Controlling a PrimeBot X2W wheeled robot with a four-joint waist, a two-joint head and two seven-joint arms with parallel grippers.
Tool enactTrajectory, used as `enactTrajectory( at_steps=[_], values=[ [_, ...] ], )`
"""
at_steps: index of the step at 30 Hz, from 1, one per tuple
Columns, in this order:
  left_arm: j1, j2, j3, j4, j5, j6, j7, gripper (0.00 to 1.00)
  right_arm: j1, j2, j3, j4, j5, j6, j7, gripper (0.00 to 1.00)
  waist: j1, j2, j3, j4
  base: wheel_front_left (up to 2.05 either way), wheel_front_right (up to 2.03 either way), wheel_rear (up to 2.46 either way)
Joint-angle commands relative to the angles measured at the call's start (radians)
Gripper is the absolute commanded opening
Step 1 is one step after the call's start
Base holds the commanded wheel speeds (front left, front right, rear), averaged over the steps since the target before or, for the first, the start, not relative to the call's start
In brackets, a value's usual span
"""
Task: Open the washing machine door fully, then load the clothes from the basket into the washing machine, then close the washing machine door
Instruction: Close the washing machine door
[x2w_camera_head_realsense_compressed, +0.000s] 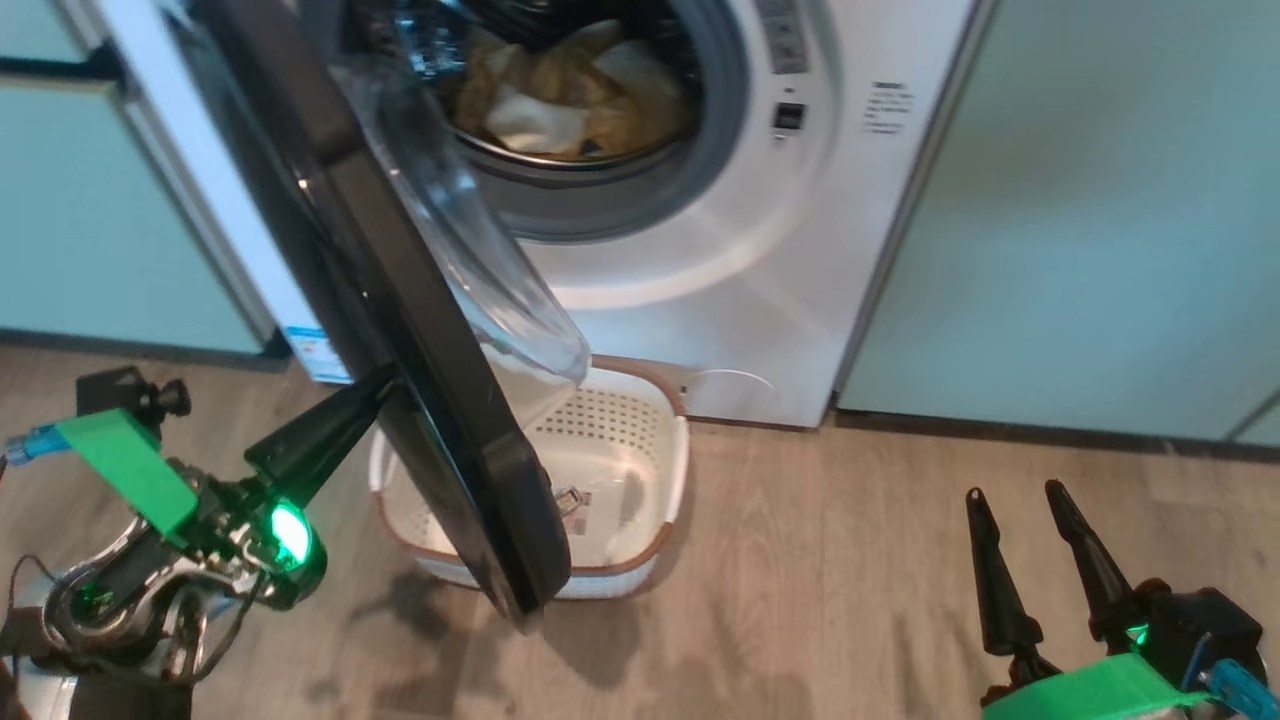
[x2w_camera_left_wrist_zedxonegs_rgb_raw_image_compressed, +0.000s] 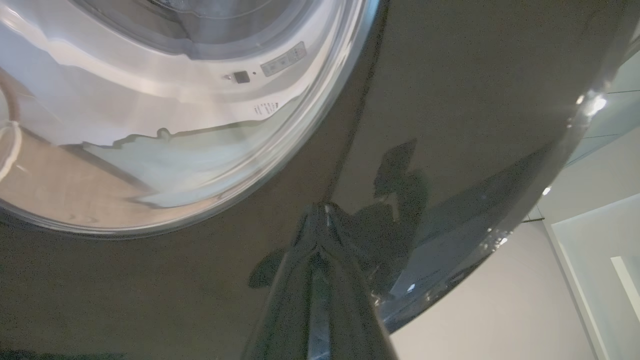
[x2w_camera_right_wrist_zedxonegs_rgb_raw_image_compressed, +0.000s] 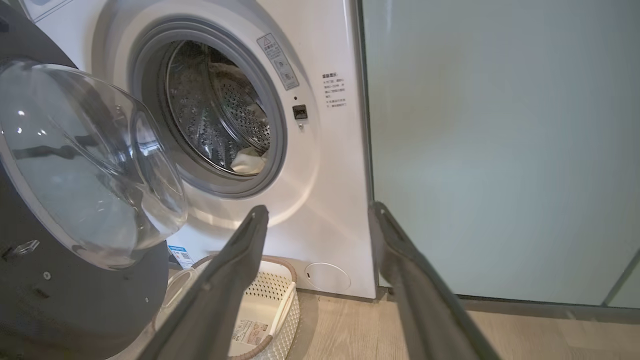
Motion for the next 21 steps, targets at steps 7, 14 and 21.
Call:
enactTrajectory(
  at_steps=[7,14,21],
  values=[
    [-0.089,0.012,0.046,0.012,0.029,-0.022,-0.026,0.00,-0.051,-0.001,0.012,-0.027,0.010,-0.003,-0.012,1.00,0.0000,0.0000,0.021,-0.090,0.00,0.00,0.00],
    [-0.135,-0.002,0.046,0.064,0.038,-0.040,-0.039,0.00,-0.060,-0.001,0.010,-0.027,0.011,-0.003,-0.013,1.00,0.0000,0.0000,0.031,-0.131,0.00,0.00,0.00],
    [-0.185,-0.022,0.049,0.126,0.049,-0.060,-0.059,0.00,-0.071,-0.001,0.008,-0.027,0.012,-0.003,-0.014,1.00,0.0000,0.0000,0.036,-0.147,0.00,0.00,0.00]
  ],
)
